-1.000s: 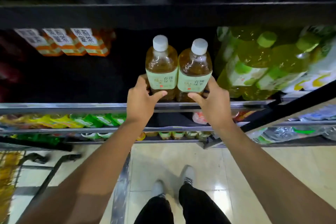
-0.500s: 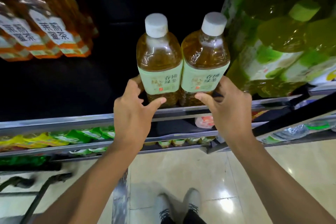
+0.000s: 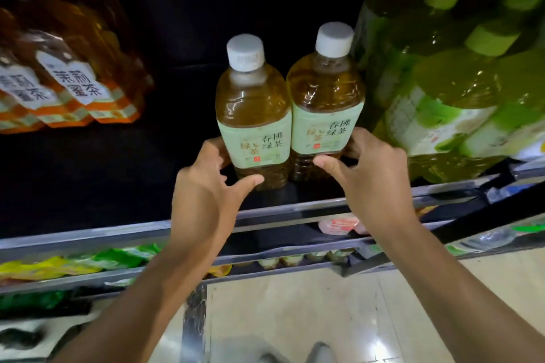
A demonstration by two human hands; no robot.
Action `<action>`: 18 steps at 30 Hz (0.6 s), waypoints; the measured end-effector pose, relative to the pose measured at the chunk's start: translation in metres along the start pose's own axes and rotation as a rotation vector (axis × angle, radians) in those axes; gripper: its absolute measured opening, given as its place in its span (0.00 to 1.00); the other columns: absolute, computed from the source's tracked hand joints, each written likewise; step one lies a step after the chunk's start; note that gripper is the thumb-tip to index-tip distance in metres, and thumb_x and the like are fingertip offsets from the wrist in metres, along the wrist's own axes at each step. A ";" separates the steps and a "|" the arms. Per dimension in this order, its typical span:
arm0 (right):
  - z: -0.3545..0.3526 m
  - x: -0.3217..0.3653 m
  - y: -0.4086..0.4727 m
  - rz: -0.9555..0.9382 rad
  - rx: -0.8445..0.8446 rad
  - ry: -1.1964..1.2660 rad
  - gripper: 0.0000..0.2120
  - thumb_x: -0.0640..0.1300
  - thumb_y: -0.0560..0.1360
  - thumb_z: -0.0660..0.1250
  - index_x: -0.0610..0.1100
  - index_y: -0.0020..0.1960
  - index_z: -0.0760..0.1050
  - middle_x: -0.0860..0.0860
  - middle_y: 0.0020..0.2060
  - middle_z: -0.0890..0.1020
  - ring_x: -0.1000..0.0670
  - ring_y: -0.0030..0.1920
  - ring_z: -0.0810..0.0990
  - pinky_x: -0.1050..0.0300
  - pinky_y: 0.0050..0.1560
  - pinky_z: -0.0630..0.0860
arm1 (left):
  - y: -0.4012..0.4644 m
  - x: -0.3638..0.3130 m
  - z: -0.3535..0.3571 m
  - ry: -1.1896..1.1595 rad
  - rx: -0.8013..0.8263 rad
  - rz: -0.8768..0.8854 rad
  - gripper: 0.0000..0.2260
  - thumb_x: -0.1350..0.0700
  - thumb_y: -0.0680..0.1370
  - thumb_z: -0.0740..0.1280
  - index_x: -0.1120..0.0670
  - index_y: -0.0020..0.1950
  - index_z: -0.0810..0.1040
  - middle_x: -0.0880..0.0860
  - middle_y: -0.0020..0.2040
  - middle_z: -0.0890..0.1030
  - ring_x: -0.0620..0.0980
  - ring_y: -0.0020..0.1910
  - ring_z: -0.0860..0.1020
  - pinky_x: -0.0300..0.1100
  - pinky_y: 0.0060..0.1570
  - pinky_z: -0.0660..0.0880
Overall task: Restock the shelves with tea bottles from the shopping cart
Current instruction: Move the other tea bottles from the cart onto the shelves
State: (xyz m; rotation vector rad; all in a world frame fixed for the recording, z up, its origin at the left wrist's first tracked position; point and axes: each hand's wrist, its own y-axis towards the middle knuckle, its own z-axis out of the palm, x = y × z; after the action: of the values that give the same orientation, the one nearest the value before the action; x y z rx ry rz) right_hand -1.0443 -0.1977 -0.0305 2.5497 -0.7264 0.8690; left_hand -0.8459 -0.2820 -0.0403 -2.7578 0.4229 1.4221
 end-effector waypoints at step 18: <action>0.052 0.005 0.081 0.063 -0.102 0.228 0.21 0.49 0.79 0.70 0.41 0.68 0.71 0.46 0.63 0.80 0.44 0.65 0.78 0.44 0.62 0.77 | 0.092 0.001 0.036 -0.041 -0.042 0.142 0.25 0.59 0.74 0.77 0.54 0.68 0.73 0.42 0.54 0.80 0.41 0.55 0.80 0.23 0.50 0.73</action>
State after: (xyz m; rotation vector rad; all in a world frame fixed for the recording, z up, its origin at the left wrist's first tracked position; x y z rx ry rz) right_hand -1.0626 -0.2893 -0.0531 2.3024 -0.7616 1.0926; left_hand -0.8964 -0.3662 -0.0521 -2.7760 0.6051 1.5317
